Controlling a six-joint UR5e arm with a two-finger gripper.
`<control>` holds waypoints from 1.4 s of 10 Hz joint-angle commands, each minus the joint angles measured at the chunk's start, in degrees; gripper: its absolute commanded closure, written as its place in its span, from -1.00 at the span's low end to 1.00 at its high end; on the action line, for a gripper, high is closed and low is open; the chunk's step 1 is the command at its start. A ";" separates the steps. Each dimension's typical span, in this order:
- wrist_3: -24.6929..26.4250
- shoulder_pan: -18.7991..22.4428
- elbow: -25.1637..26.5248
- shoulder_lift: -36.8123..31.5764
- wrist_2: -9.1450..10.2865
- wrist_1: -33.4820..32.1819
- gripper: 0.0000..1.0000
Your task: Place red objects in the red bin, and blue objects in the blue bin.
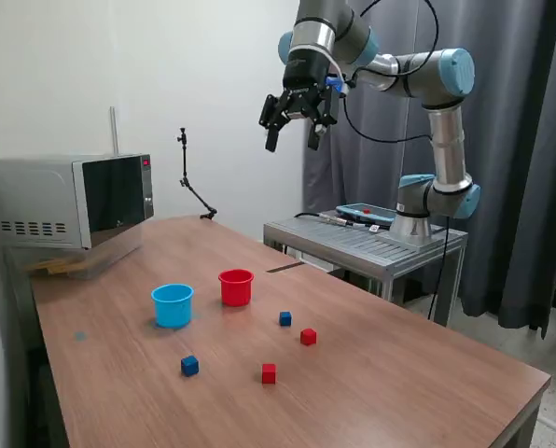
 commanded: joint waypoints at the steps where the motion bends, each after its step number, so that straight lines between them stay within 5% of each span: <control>1: 5.24 1.08 -1.52 4.73 1.21 -4.60 -1.00; 4: 19.22 1.17 -0.82 8.97 0.24 -9.88 -1.00; 6: 27.03 1.08 0.05 10.03 -3.86 -14.53 -1.00; 7: 28.12 1.08 -0.03 11.60 -5.54 -14.64 -1.00; 10: 29.98 1.08 -0.90 17.04 -6.52 -16.13 -1.00; 14: 32.07 1.08 -0.12 19.87 -6.44 -16.22 -1.00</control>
